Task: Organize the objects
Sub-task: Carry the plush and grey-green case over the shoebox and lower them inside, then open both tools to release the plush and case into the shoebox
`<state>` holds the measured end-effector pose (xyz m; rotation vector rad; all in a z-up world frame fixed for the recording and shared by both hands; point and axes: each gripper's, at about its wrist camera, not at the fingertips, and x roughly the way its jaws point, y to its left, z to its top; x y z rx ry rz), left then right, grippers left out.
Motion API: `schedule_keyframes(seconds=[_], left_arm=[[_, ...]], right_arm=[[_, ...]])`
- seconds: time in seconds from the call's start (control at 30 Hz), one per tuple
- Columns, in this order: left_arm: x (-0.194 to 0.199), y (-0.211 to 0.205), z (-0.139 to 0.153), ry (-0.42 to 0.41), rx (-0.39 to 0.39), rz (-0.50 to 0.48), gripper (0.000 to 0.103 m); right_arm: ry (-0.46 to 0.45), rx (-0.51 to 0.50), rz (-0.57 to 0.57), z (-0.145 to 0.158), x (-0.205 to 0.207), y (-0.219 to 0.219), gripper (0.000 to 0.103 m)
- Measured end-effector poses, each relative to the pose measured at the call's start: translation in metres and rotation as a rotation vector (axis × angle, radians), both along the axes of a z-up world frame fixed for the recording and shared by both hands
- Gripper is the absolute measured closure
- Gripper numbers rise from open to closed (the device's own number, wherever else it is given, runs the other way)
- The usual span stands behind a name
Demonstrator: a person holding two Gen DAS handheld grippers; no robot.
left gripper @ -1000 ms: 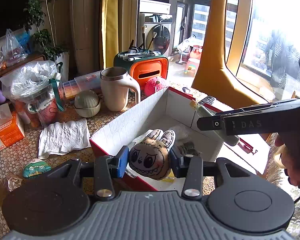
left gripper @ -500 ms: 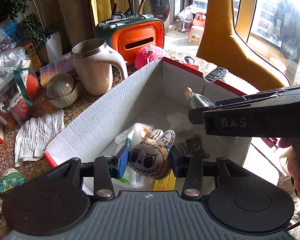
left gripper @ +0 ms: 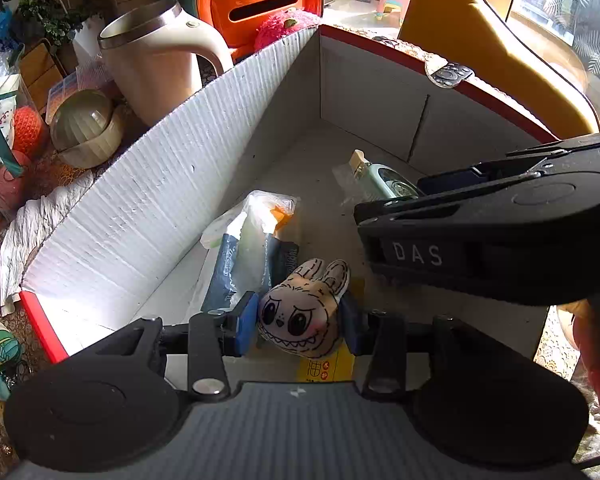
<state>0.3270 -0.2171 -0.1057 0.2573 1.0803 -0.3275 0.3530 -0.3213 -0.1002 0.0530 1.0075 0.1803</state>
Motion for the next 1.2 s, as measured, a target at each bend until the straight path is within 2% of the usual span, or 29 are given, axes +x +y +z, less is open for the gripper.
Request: schedule_keyframes(seconds=[0.3,0.5,0.77,1.2], left_arm=[[-0.002,-0.004,-0.002,0.011,0.006,-0.017,0.06],[-0.008,-0.002,0.003,-0.012,0.013,-0.015,0.05],[-0.021,0.01,0.029,-0.059,-0.047,0.001,0.045],[-0.056,0.048,0.077,-0.154,-0.11,0.031,0.045]], right_arm=[[0.028,0.016,-0.006,-0.007,-0.001,-0.004,0.059],[0.008,0.028,-0.015,0.002,-0.005,-0.006,0.055],[-0.036,0.046,-0.014,0.023,-0.021,-0.01,0.053],[-0.124,0.083,0.013,0.068,-0.063,-0.01,0.05]])
